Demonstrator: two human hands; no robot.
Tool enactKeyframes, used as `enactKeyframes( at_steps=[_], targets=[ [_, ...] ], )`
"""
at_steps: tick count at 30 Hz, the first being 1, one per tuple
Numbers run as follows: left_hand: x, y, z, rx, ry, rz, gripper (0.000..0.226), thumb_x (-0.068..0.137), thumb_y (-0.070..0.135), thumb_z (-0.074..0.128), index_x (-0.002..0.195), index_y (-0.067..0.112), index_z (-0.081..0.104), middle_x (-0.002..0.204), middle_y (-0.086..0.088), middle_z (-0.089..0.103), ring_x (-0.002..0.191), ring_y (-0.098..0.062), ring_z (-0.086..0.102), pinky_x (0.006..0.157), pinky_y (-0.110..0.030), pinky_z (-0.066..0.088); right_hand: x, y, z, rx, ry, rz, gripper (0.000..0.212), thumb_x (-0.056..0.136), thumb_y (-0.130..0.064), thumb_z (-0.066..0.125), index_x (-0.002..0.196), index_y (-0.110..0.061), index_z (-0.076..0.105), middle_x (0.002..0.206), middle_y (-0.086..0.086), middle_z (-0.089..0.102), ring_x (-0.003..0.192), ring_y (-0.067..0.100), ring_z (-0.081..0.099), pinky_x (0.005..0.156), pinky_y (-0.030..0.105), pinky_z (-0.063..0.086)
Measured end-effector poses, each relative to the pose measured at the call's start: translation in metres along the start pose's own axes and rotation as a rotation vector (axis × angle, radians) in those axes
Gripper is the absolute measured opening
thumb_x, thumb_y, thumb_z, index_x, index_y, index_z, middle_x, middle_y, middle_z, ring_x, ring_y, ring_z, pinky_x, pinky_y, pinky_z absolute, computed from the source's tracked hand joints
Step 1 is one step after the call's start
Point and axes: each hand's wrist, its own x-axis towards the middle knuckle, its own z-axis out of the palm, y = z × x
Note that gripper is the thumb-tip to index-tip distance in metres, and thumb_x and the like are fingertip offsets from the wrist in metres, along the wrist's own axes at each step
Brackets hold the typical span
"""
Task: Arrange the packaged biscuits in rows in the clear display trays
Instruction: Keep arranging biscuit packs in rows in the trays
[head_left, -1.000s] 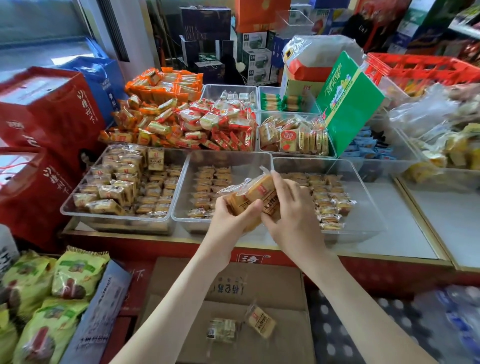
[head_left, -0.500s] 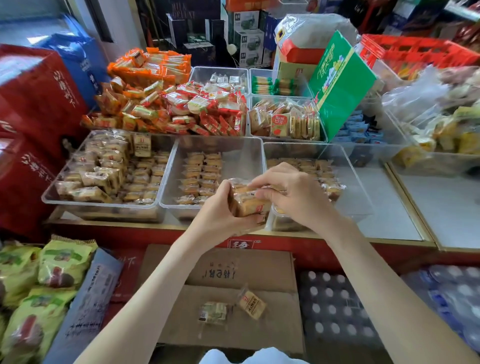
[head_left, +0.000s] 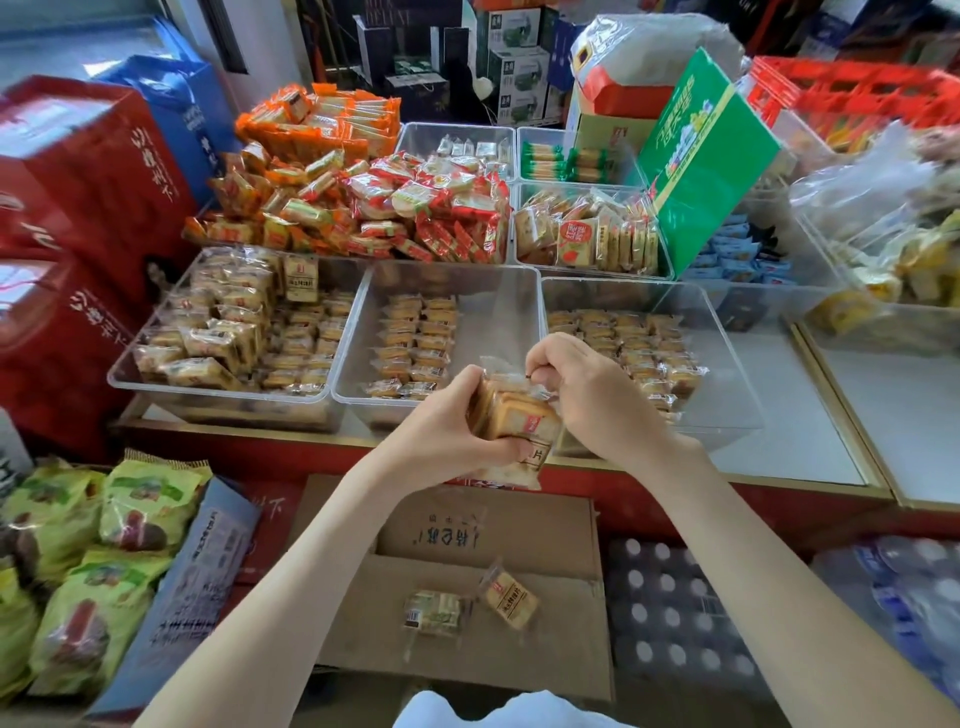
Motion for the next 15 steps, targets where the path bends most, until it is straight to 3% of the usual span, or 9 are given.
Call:
enactKeyframes(
  at_steps=[3, 5, 8, 11, 13, 15],
  targets=[
    [0.0, -0.002, -0.004, -0.173, -0.112, -0.095, 0.048, 0.077, 0.025, 0.081, 0.115, 0.02, 0.052, 0.108, 0.001, 0.069, 0.097, -0.013, 0.069, 0.083, -0.039, 0.059, 0.003, -0.006, -0.004, 0.161, -0.122, 0.177, 0.019, 0.096, 0.002, 0.048, 0.088, -0.015, 0.052, 0.083, -0.006, 0.052, 0.073, 0.004, 0.054, 0.065, 0.008, 0.044],
    [0.001, -0.005, -0.003, -0.27, -0.114, -0.15, 0.05, 0.075, 0.026, 0.083, 0.116, 0.02, 0.054, 0.108, -0.001, 0.07, 0.096, -0.014, 0.07, 0.084, -0.036, 0.059, 0.006, -0.005, -0.006, 0.237, -0.142, 0.241, 0.016, 0.097, -0.004, 0.051, 0.089, -0.017, 0.054, 0.08, -0.009, 0.055, 0.074, -0.004, 0.055, 0.065, 0.005, 0.041],
    [0.003, -0.01, 0.003, -0.496, 0.014, -0.229, 0.037, 0.081, 0.027, 0.076, 0.112, 0.017, 0.059, 0.105, -0.004, 0.072, 0.092, -0.017, 0.072, 0.08, -0.035, 0.059, 0.005, 0.003, -0.006, 0.366, 0.008, 0.399, 0.006, 0.097, -0.021, 0.056, 0.095, -0.017, 0.058, 0.08, -0.009, 0.059, 0.07, -0.005, 0.057, 0.067, 0.009, 0.045],
    [0.009, -0.01, 0.006, -0.857, 0.164, -0.333, 0.03, 0.084, 0.032, 0.07, 0.107, 0.016, 0.063, 0.099, -0.005, 0.076, 0.094, -0.022, 0.072, 0.085, -0.037, 0.057, -0.006, 0.0, 0.001, 0.67, 0.031, 0.666, 0.033, 0.088, -0.042, 0.059, 0.103, -0.012, 0.057, 0.083, 0.002, 0.063, 0.071, 0.009, 0.061, 0.067, 0.024, 0.052],
    [0.014, -0.008, 0.008, -0.941, 0.228, -0.337, 0.028, 0.085, 0.034, 0.07, 0.106, 0.017, 0.063, 0.095, -0.003, 0.077, 0.093, -0.021, 0.073, 0.084, -0.035, 0.057, -0.014, -0.009, 0.012, 0.902, -0.081, 0.797, 0.043, 0.079, -0.041, 0.064, 0.107, -0.01, 0.055, 0.083, 0.007, 0.064, 0.072, 0.018, 0.062, 0.065, 0.03, 0.052],
    [0.018, -0.003, 0.013, -0.961, 0.248, -0.314, 0.027, 0.085, 0.034, 0.069, 0.107, 0.018, 0.063, 0.094, -0.002, 0.077, 0.093, -0.02, 0.073, 0.081, -0.032, 0.057, -0.018, -0.015, 0.021, 1.033, -0.061, 0.835, 0.037, 0.082, -0.03, 0.067, 0.11, -0.009, 0.055, 0.085, 0.009, 0.066, 0.072, 0.02, 0.064, 0.064, 0.03, 0.052]
  ],
)
